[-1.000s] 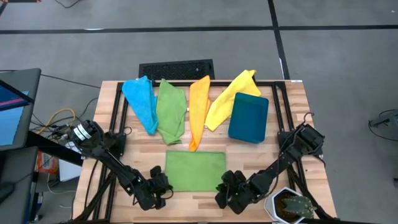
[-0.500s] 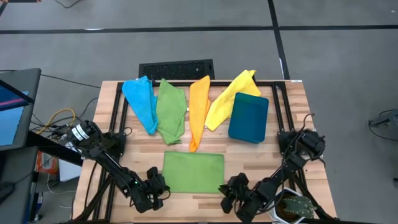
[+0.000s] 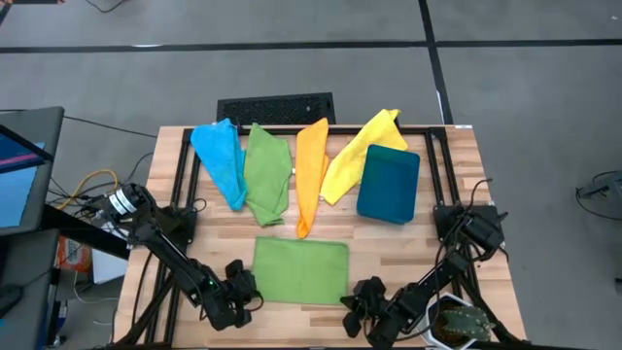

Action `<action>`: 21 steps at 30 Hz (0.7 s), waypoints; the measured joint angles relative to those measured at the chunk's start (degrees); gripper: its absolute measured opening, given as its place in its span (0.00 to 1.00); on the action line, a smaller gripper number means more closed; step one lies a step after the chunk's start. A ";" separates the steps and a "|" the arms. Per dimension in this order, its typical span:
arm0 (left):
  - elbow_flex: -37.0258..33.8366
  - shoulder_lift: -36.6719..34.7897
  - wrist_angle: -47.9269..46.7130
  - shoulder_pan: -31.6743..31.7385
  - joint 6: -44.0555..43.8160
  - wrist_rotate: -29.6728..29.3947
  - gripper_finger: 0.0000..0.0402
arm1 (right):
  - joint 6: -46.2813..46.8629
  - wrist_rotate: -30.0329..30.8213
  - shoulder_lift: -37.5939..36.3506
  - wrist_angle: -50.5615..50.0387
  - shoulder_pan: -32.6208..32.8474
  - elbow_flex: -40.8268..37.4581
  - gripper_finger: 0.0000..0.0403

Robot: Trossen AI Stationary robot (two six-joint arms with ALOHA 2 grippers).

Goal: Fold microfiber towels
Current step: Fold the bottom green microfiber cloth

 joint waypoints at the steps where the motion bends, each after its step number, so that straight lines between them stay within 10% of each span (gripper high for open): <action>1: -0.13 -1.16 -1.75 -0.08 -0.03 0.06 0.00 | 0.09 -0.04 -0.06 -0.18 0.05 -0.02 0.03; 9: -0.13 -7.80 -2.25 -0.02 -0.11 -6.92 0.00 | -4.13 0.34 -0.57 3.08 -0.59 0.09 0.08; 14: 0.04 -6.97 13.89 1.06 8.80 -17.18 0.00 | -11.57 1.80 -2.74 3.70 -1.45 2.41 0.08; 21: 0.06 0.60 33.85 7.75 24.04 -12.34 0.00 | -22.91 -1.71 -4.13 1.19 -2.97 5.38 0.11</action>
